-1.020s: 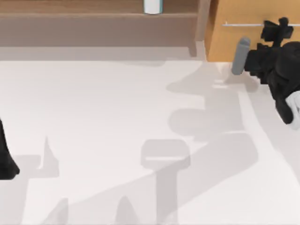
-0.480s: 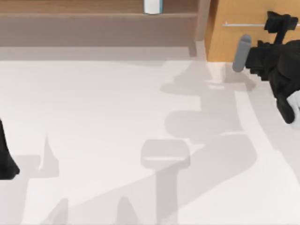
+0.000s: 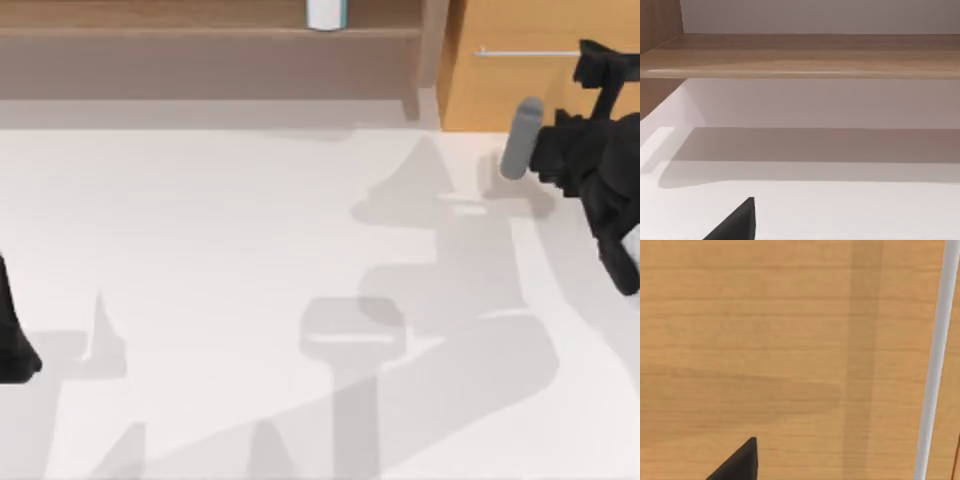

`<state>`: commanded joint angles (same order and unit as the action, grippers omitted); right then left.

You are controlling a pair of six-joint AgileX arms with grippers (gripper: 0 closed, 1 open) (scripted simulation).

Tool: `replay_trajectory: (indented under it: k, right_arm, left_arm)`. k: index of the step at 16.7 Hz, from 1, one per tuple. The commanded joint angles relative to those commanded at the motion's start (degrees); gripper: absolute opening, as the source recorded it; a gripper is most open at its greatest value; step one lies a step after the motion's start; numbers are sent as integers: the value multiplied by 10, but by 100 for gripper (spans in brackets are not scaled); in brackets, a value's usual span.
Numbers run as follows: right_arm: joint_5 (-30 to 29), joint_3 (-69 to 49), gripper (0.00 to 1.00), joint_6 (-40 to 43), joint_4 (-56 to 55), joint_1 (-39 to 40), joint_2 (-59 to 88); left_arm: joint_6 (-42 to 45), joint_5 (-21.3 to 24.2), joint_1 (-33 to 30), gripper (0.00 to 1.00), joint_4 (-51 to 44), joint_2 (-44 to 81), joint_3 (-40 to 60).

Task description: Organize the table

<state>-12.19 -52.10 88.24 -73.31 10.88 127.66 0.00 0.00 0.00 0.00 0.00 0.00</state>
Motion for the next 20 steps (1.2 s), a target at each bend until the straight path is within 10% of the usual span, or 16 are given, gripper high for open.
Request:
replay_trajectory:
  k: [10,20]
  right_arm:
    - [-6,5,100,-37,1,33,-4]
    - [-106,-141,100,-440,128,243,5]
  left_arm:
    - [0,0,0,100,0,0,0]
    - [0,0,0,100,0,0,0]
